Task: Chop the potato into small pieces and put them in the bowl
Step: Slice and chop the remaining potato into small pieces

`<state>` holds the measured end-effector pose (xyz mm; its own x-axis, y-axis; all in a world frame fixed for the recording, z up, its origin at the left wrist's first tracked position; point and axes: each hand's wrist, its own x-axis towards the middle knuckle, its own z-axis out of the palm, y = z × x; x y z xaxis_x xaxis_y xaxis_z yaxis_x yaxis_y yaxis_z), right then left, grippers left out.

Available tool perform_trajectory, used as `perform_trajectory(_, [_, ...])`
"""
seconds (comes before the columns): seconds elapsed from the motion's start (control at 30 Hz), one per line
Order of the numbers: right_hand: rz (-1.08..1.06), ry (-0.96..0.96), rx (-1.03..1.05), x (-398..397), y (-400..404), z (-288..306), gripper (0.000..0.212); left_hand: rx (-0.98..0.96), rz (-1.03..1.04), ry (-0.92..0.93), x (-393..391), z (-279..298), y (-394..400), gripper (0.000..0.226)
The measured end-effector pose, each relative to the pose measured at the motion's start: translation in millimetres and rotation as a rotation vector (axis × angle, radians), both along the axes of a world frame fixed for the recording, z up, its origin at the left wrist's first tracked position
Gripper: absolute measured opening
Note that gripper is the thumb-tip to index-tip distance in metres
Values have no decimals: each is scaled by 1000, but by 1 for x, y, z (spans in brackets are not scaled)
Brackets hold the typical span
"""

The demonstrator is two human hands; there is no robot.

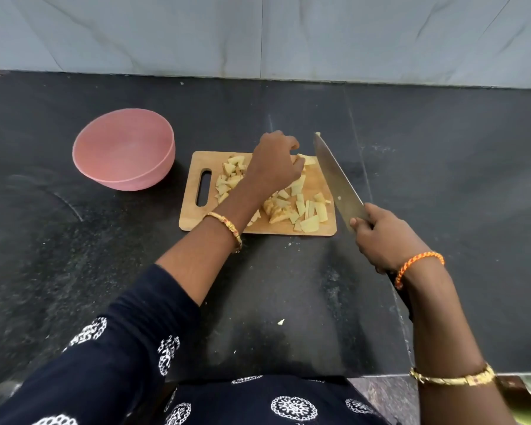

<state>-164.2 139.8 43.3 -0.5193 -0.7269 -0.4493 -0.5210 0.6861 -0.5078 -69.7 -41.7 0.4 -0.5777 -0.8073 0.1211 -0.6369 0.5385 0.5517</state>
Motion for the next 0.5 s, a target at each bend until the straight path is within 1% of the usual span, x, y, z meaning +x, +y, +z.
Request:
perform_trajectory(0.07, [-18,-3,-16,-2,-7,-4,23,13,-9,-118,-8,-1,-3,31])
perform_trajectory(0.1, [-20,-2,-18,-2,-10,-6,25,24,-11,-145,-11,-1,-4,28])
perform_trajectory(0.2, [-21,-9,-28,1,-18,-10,22,77,-25,-129,-13,-2,-5,18])
perform_trajectory(0.37, [-6,-28,-25,8,-24,-15,14,102,-25,-155,-6,-4,-4,28])
perform_trajectory(0.5, [10,5,25,10,-30,-13,12,108,-28,-170,-7,-6,-4,27])
